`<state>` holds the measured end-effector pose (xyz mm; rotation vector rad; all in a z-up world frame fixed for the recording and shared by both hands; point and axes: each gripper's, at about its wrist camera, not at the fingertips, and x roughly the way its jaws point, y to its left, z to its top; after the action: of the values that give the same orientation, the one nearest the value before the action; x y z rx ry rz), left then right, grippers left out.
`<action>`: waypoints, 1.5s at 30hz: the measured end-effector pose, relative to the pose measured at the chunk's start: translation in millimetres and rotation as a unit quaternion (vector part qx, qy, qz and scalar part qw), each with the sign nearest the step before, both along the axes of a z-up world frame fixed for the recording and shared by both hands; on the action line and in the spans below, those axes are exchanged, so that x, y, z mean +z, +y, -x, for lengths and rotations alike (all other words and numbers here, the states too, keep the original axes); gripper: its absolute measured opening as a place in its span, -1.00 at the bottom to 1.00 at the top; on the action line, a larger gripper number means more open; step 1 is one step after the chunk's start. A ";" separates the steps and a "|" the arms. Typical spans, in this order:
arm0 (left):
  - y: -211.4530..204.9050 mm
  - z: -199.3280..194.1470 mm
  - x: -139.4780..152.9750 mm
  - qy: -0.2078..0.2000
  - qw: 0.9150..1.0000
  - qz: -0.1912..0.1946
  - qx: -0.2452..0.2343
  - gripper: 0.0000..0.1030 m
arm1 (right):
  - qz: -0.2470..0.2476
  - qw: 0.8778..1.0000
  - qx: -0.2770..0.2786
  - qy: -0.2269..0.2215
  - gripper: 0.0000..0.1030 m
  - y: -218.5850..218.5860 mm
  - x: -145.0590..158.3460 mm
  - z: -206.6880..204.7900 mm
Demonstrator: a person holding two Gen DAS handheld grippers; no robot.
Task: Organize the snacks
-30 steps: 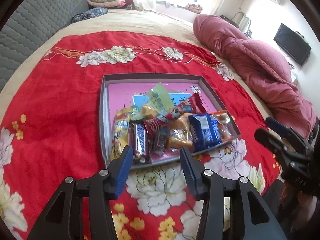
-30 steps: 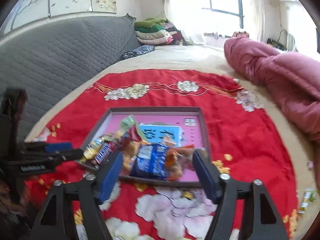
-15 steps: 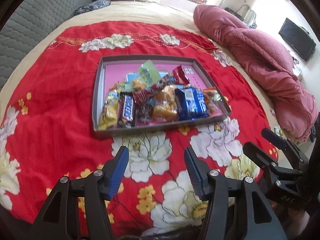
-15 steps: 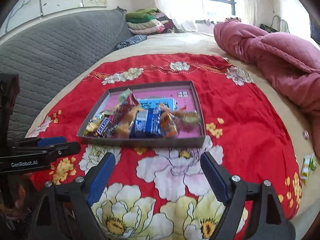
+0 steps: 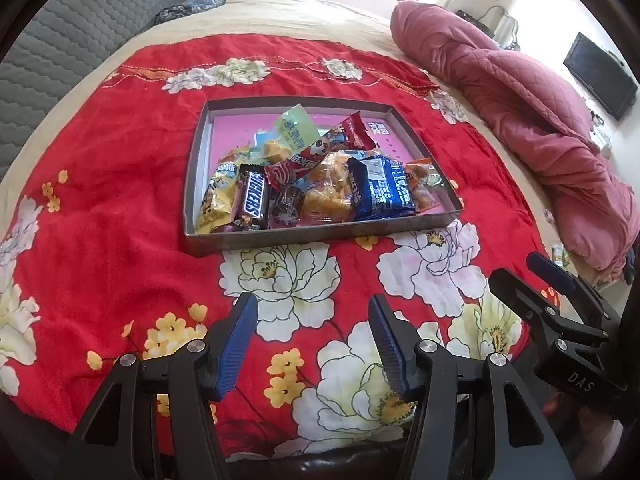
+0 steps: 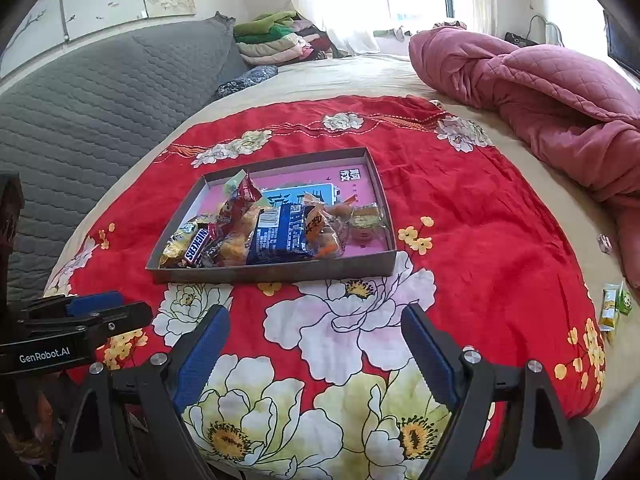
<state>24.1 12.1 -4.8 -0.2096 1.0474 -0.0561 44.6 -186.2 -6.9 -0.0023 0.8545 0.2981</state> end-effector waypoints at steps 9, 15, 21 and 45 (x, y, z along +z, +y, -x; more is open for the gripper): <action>0.4 0.3 0.2 -0.004 1.000 -0.001 0.000 0.15 | 0.008 1.000 0.006 -0.001 0.69 3.4 -1.0 1.1; 0.0 0.0 -0.3 -0.003 1.000 -0.003 -0.002 0.15 | 0.008 1.000 0.006 -0.001 0.69 3.9 -1.3 1.3; 1.1 -0.3 -0.2 -0.004 1.000 -0.003 0.001 0.15 | 0.008 1.000 0.006 0.000 0.69 4.6 -1.6 1.7; 4.4 -1.8 -1.3 -0.002 1.000 -0.010 0.004 0.15 | 0.010 1.000 0.007 0.004 0.69 4.1 -4.6 0.6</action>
<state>25.8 16.5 -6.1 -0.1947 1.0436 -0.0393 44.0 -182.0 -11.5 -0.0262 0.8658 0.3016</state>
